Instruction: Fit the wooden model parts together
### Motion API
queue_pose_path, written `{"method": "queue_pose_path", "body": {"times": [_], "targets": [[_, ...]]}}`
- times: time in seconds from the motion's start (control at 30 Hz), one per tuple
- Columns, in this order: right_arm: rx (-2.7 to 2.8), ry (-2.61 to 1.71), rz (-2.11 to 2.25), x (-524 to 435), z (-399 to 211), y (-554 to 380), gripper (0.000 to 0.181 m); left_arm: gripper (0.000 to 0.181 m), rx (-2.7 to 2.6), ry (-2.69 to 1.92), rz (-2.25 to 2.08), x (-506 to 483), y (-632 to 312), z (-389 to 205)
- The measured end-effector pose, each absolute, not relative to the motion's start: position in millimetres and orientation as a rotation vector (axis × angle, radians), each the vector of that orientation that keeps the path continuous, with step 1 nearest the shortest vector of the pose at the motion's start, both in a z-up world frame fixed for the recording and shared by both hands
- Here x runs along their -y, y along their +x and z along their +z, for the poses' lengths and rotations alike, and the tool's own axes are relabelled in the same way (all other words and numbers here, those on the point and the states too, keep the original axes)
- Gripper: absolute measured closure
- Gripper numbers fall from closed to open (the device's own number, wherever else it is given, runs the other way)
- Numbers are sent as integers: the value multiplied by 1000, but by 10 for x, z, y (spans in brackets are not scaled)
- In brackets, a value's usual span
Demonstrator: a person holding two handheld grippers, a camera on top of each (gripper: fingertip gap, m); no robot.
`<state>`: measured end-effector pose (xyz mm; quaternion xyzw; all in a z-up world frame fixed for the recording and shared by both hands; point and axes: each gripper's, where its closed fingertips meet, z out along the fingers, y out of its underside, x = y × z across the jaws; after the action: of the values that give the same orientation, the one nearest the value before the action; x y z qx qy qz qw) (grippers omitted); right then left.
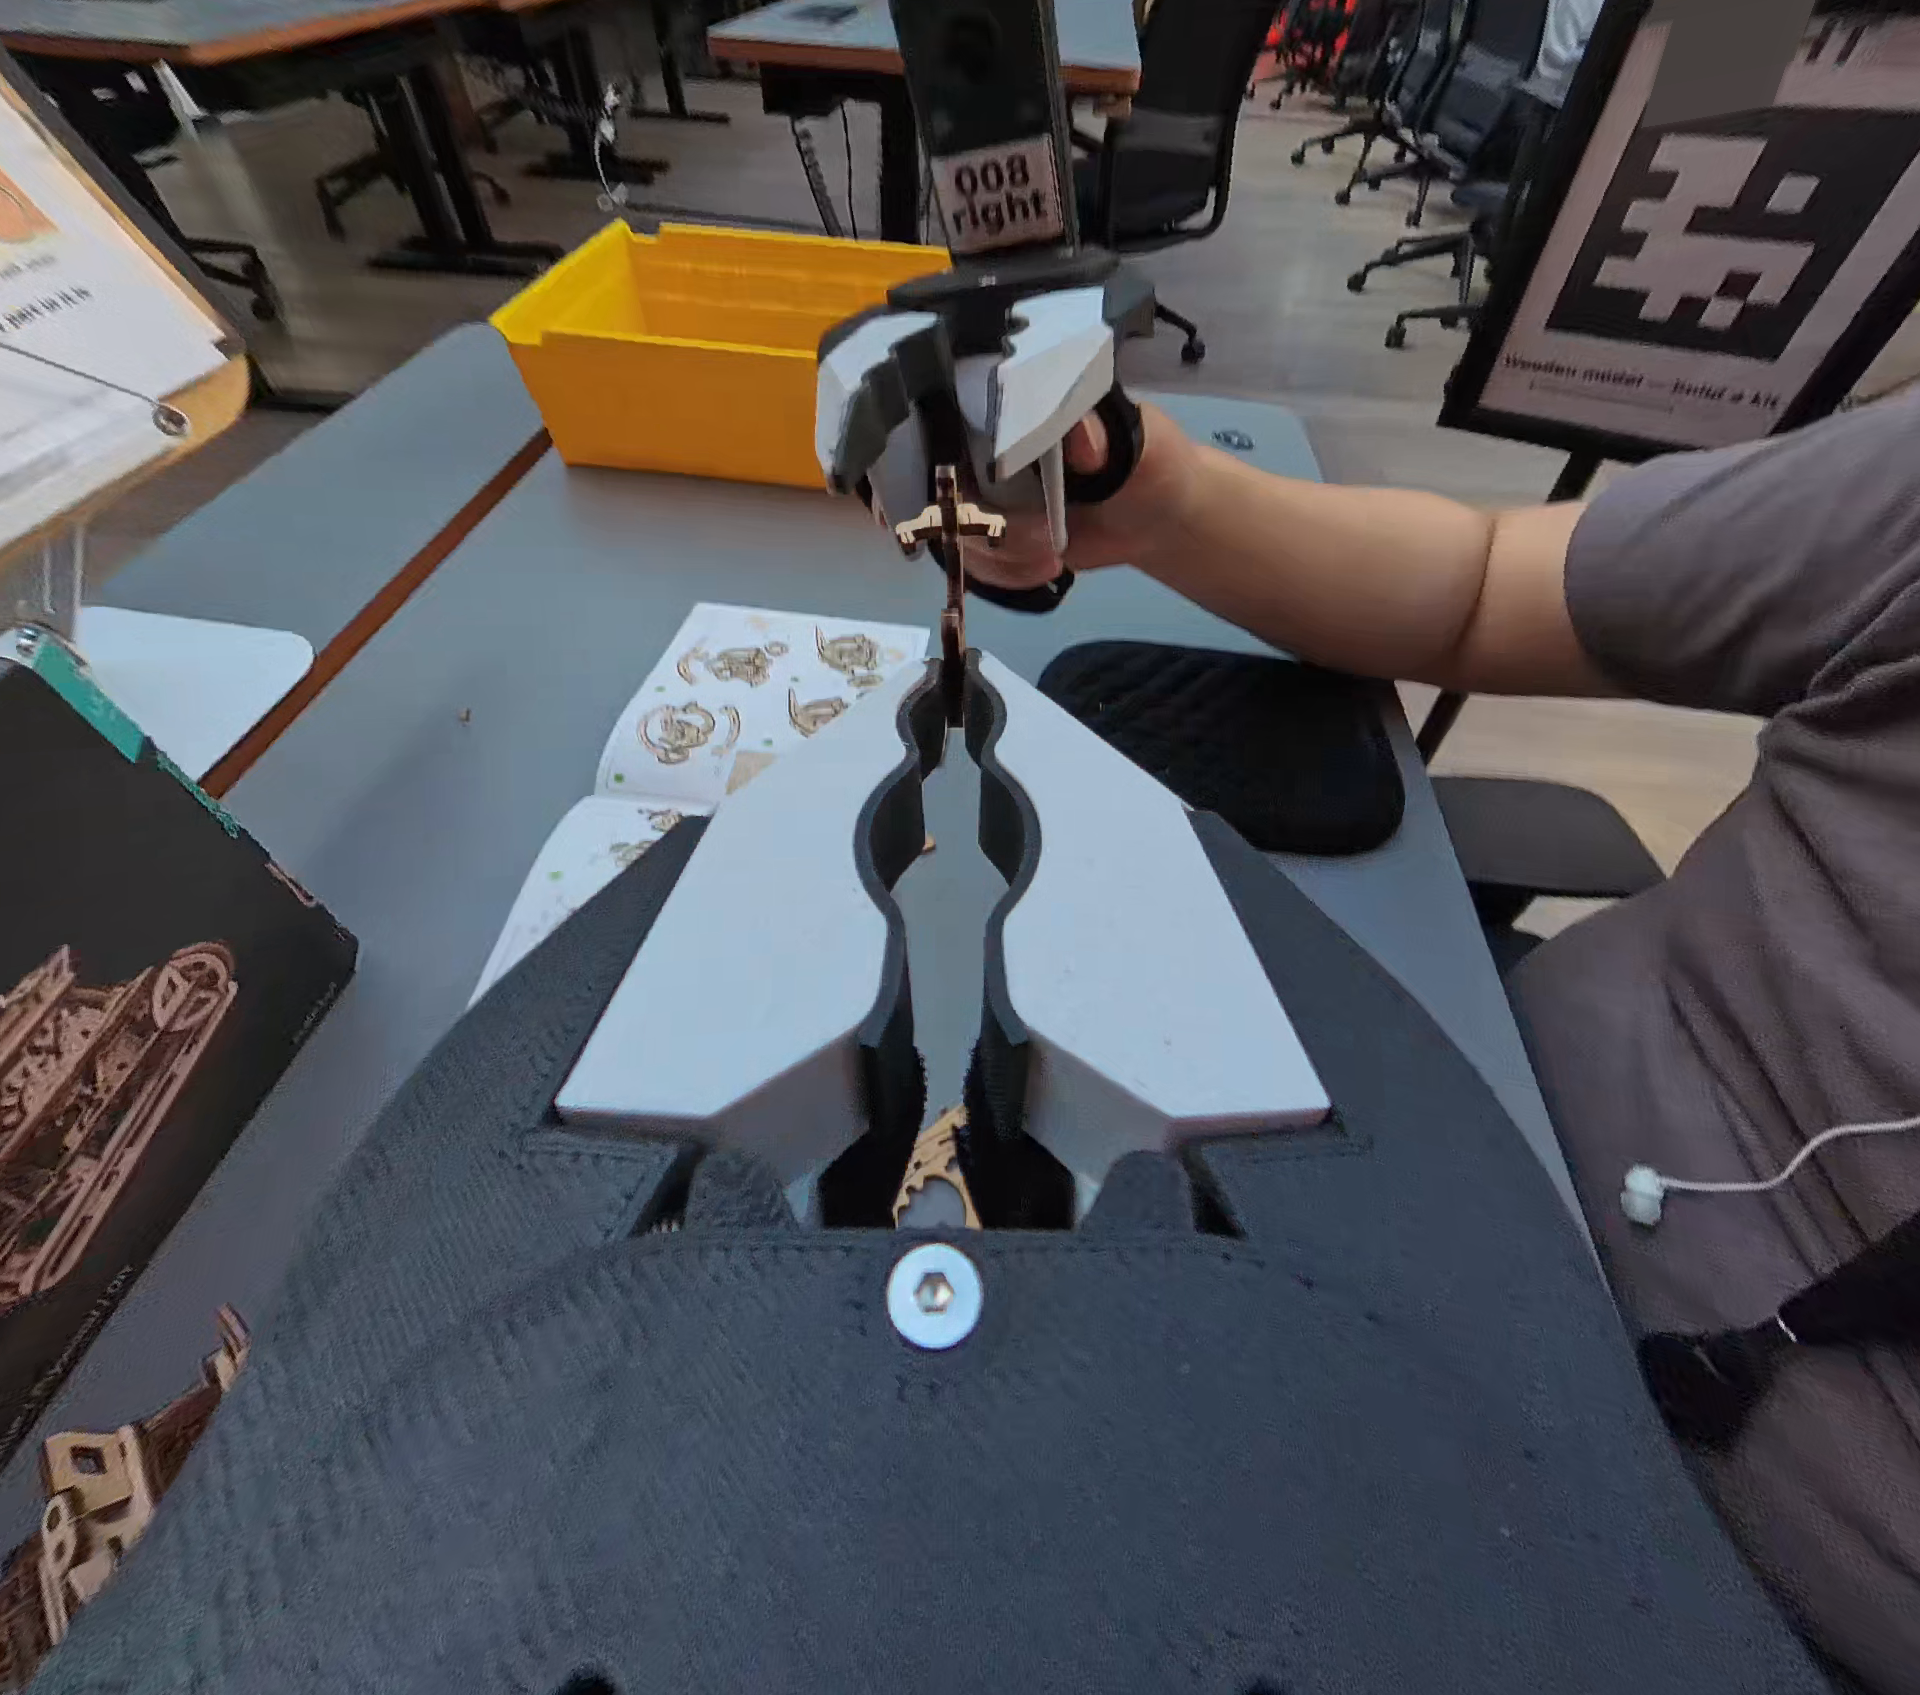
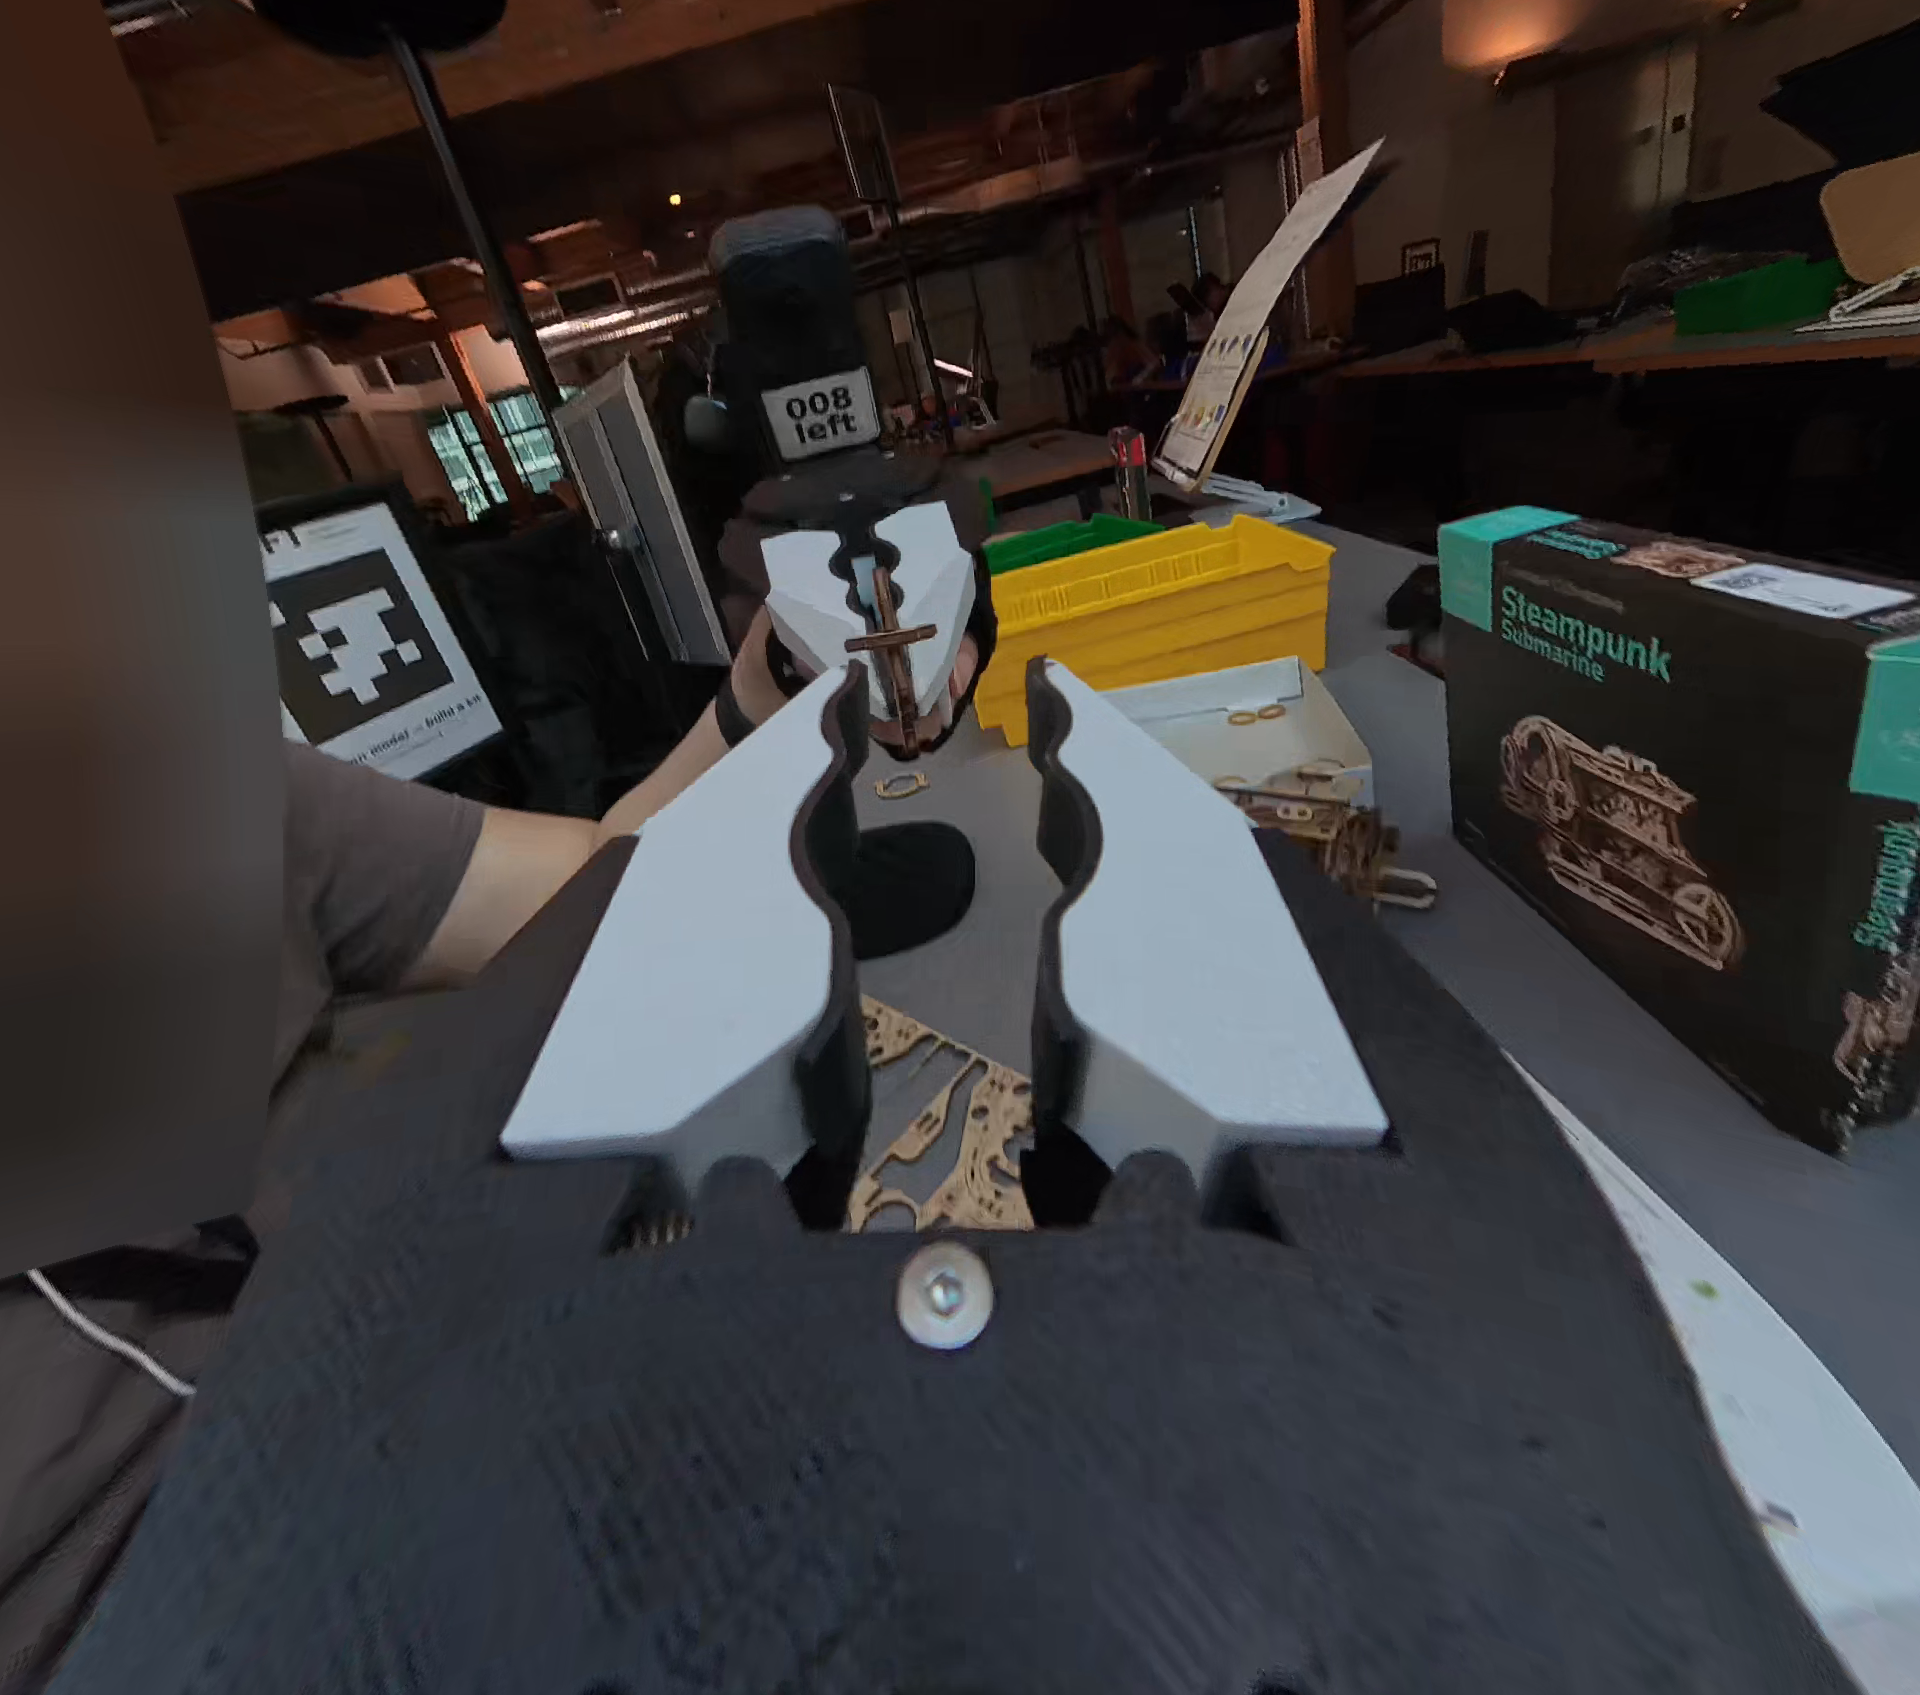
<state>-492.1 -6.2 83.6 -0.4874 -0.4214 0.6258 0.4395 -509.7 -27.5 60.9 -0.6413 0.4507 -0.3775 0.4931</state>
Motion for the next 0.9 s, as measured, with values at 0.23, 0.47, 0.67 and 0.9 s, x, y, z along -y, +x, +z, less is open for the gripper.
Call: {"method": "queue_pose_path", "body": {"times": [0.23, 0.47, 0.67, 0.9], "targets": [[1375, -1575, 869, -236, -605, -4002, 162, 181, -1442, -1838, -811, 212, -4737, -657], [1508, -1685, 877, -114, -1179, -4122, 166, 181, -1653, -1910, -770, 370, -4676, -1220], [1586, -1795, 584, -150, -1491, -4240, 165, 181, -1655, -2018, -960, 526, -4628, -1323], [1565, -1858, 614, -154, -1506, -4234, 165, 181, -1511, -2161, -1214, 570, -4557, -1329]]}}
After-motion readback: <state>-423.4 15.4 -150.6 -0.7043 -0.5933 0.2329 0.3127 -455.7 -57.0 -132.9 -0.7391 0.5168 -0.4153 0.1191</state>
